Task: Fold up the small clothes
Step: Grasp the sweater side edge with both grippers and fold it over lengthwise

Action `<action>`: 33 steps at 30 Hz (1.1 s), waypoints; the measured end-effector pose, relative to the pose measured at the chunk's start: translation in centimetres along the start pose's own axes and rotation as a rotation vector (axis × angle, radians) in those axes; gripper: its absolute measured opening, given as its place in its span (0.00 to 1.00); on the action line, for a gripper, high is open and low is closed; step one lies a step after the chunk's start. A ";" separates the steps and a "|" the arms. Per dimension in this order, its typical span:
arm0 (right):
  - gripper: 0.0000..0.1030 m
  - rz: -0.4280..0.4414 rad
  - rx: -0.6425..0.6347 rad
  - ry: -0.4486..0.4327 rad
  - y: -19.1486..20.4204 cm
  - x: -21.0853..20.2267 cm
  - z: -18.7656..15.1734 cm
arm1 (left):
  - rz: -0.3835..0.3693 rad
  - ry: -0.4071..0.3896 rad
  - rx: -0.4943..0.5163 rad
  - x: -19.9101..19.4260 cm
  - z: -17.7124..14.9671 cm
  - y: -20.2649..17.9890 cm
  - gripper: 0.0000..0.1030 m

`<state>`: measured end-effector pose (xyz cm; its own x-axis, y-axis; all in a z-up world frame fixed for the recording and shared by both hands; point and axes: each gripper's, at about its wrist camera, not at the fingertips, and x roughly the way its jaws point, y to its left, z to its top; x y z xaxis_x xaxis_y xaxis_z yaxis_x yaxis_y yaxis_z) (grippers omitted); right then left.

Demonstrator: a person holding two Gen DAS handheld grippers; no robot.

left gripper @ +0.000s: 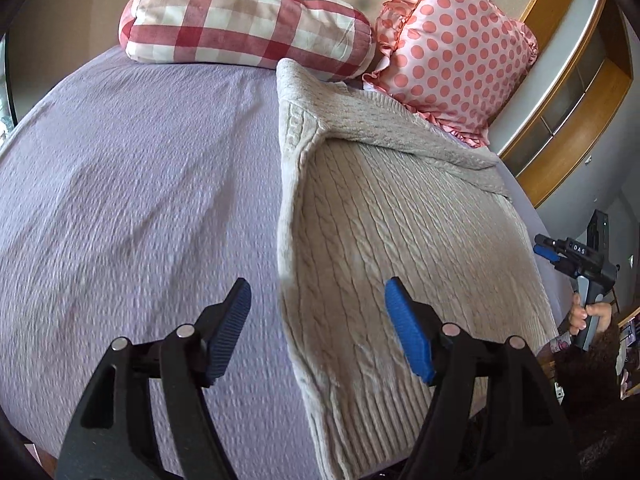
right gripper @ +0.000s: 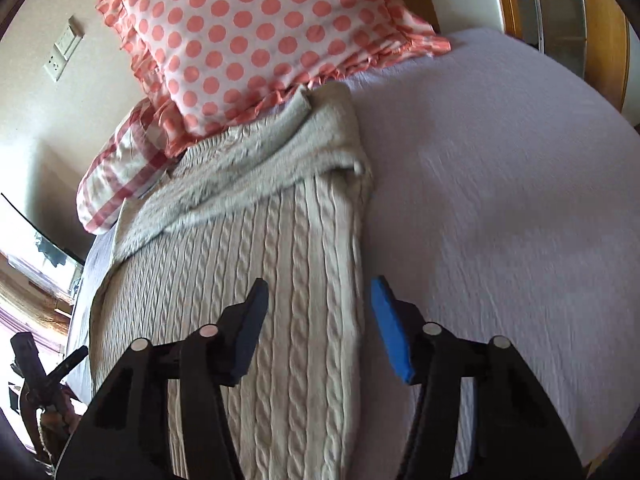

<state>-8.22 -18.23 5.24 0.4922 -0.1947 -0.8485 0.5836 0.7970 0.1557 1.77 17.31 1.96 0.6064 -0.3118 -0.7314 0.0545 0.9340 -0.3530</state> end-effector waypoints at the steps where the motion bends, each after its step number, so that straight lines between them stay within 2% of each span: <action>1: 0.48 0.010 0.004 0.011 -0.3 -0.3 -1.4 | -0.008 0.005 -0.007 -0.1 -0.7 0.0 0.67; 2: 0.45 0.018 -0.013 -0.014 -0.2 -1.0 -2.6 | -0.013 -0.007 -0.009 -0.3 -1.4 -0.1 0.67; 5: 0.40 0.069 -0.043 -0.002 0.4 -2.3 -5.5 | -0.025 -0.025 -0.004 -1.3 -3.2 -0.8 0.66; 7: 0.32 0.133 -0.056 0.019 0.7 -2.9 -7.3 | -0.044 -0.027 0.000 -1.9 -4.3 -1.3 0.60; 9: 0.21 0.199 -0.062 0.045 0.9 -3.0 -8.9 | -0.041 -0.029 0.008 -2.4 -5.5 -2.0 0.44; 10: 0.10 0.221 -0.067 0.048 1.1 -3.1 -9.5 | -0.035 -0.030 0.010 -2.5 -5.9 -2.3 0.39; 12: 0.09 0.259 -0.056 0.006 1.2 -3.6 -9.8 | -0.062 -0.006 -0.013 -2.4 -6.3 -2.2 0.11; 15: 0.08 0.354 -0.010 -0.106 1.1 -5.4 -8.2 | -0.098 -0.008 -0.032 -2.3 -5.8 -1.9 0.10; 17: 0.08 0.388 -0.003 -0.193 1.4 -6.9 -6.2 | -0.138 -0.028 -0.034 -2.6 -4.6 -1.9 0.09; 19: 0.08 0.424 0.007 -0.263 1.7 -7.7 -3.5 | -0.173 -0.071 -0.039 -3.3 -2.2 -1.9 0.09; 22: 0.08 0.458 0.021 -0.342 2.5 -7.4 1.6 | -0.198 -0.145 -0.058 -3.3 3.4 -1.5 0.09; 25: 0.08 0.457 0.073 -0.378 2.7 -4.9 7.5 | -0.172 -0.208 -0.091 -1.6 10.3 -1.1 0.09; 27: 0.08 0.431 0.127 -0.375 2.5 -2.0 11.2 | -0.119 -0.230 -0.106 0.9 15.0 -0.8 0.09; 30: 0.08 0.354 0.238 -0.335 1.4 3.6 15.8 | -0.018 -0.209 -0.137 5.9 20.8 0.3 0.08; 33: 0.08 0.211 0.317 -0.270 0.0 9.3 18.4 | 0.058 -0.112 -0.189 11.8 24.3 2.2 0.08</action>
<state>8.24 -30.60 6.62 0.7470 -0.2224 -0.6266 0.6008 0.6295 0.4928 28.38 19.95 6.71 0.6893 -0.2274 -0.6878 -0.1264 0.8972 -0.4233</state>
